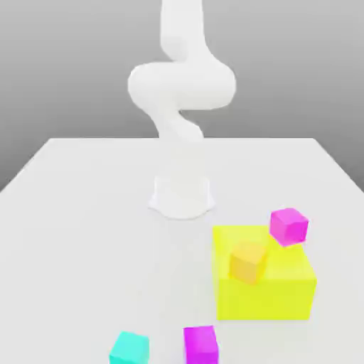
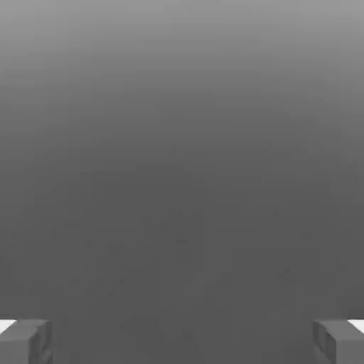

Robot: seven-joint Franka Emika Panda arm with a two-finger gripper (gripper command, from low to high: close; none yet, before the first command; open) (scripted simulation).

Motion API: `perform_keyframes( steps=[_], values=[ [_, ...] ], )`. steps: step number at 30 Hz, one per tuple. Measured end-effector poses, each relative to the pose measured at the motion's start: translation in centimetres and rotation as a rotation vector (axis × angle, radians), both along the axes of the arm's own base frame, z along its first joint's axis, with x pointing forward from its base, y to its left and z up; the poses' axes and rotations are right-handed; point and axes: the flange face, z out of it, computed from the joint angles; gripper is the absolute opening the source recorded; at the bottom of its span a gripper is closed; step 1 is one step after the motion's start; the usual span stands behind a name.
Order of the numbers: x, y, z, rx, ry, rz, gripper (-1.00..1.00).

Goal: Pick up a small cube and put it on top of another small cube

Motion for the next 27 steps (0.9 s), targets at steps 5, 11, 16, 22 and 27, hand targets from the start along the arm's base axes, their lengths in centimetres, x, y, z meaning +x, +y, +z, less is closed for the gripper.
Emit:
perform_keyframes(
  steps=[5,11,16,22,27],
  values=[
    [5.9,-1.3,-7.6,0.020,0.135,-0.037,0.00],
    [10.8,-3.1,-17.7,0.041,0.293,-0.084,0.00],
    [13.1,-4.6,-26.7,0.059,0.423,-0.126,0.00],
    [13.4,-6.4,-37.9,0.079,0.579,-0.182,0.00],
    [11.9,-7.5,-47.1,0.091,0.706,-0.222,0.00]
  ],
)
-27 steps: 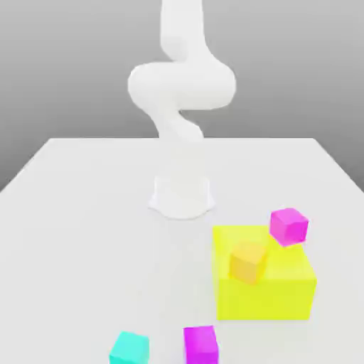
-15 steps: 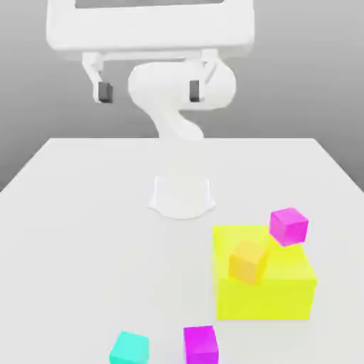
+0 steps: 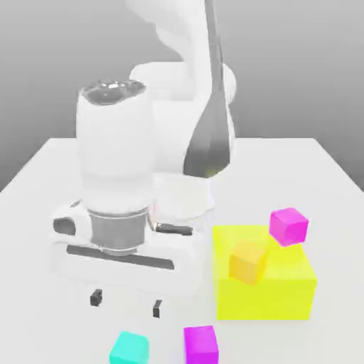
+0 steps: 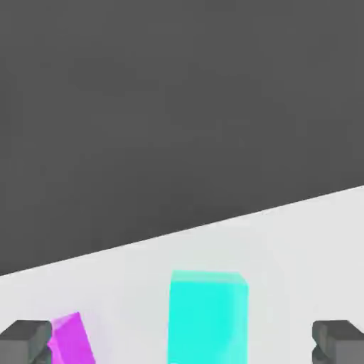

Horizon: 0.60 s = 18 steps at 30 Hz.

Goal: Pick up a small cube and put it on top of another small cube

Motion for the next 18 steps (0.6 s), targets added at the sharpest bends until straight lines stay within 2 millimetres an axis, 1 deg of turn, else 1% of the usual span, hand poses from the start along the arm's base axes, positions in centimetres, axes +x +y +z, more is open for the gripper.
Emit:
perform_keyframes(
  steps=[4,5,10,11,12,13,16,17,18],
  values=[
    [-0.3,-0.2,-5.7,0.002,0.022,-0.007,0.00],
    [-0.4,-0.2,-7.1,0.002,0.022,-0.007,-1.00],
    [-0.4,-0.2,-7.1,0.002,0.022,-0.007,-1.00],
    [-0.4,-0.2,-7.8,0.002,0.023,-0.008,-1.00],
    [-0.4,-0.2,-7.4,0.002,0.023,-0.007,-1.00],
    [-0.3,-0.2,-6.6,0.002,0.023,-0.007,-1.00],
    [-0.4,-0.2,-3.0,0.002,0.023,-0.007,-1.00],
    [-0.4,0.2,-1.8,0.005,0.022,-0.007,-1.00],
    [-0.6,1.2,-0.6,0.014,0.021,-0.004,-1.00]
  ],
)
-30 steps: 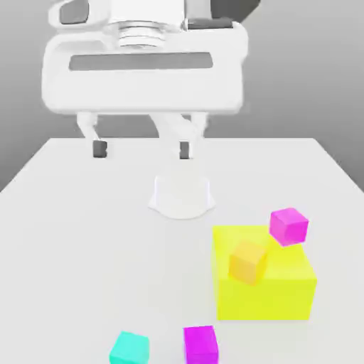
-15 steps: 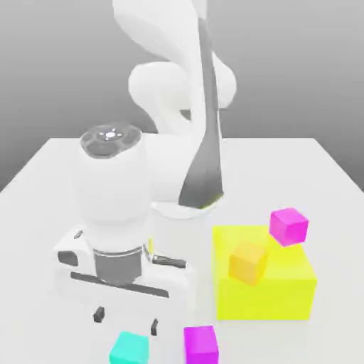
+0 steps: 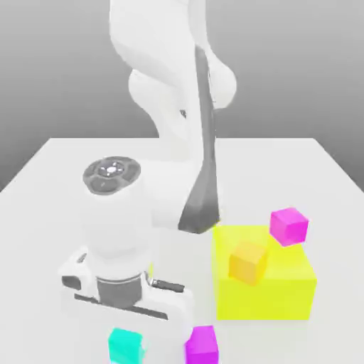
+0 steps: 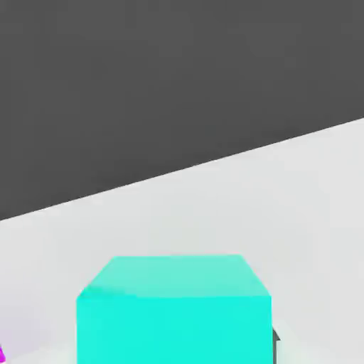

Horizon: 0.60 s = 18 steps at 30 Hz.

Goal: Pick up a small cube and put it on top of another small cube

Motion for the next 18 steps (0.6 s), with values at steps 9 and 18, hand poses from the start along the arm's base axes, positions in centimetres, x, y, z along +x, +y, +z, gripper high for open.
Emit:
perform_keyframes(
  steps=[9,18],
  values=[
    [-4.1,12.0,9.3,0.042,-0.003,0.068,-1.00],
    [-9.9,18.1,11.9,-0.009,0.002,0.081,-1.00]
  ],
)
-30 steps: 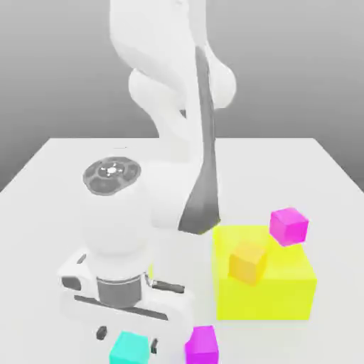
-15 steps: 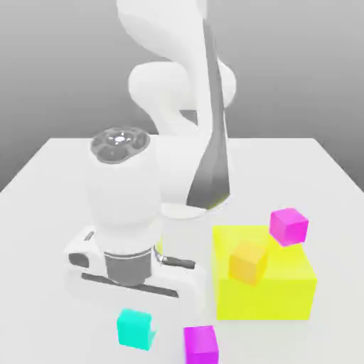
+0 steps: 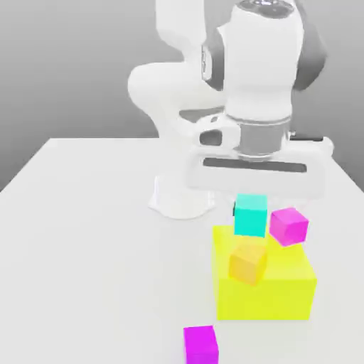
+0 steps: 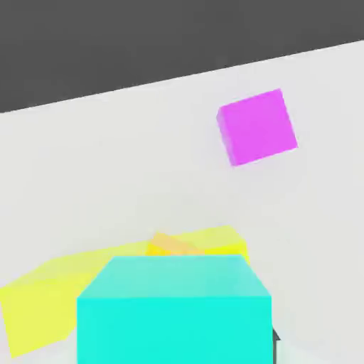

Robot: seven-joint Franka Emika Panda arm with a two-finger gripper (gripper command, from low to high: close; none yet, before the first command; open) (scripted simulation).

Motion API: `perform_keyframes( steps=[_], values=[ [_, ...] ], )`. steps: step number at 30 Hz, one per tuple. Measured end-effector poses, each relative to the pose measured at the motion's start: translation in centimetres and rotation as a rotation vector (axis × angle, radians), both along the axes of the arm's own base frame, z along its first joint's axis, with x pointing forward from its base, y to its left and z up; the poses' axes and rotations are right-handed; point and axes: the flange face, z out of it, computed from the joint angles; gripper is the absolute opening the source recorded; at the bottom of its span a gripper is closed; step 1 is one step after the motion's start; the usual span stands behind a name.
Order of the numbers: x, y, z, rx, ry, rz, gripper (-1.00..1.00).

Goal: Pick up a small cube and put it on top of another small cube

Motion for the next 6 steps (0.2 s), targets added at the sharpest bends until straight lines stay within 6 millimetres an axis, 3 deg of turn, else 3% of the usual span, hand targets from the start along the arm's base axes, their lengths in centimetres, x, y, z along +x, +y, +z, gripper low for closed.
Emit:
perform_keyframes(
  steps=[2,3,6],
  values=[
    [-0.1,0.1,-2.4,-0.002,0.000,0.001,-1.00],
    [-0.2,0.1,-3.5,-0.002,0.000,0.001,1.00],
    [-0.2,0.1,-3.5,-0.002,0.000,0.001,1.00]
  ],
)
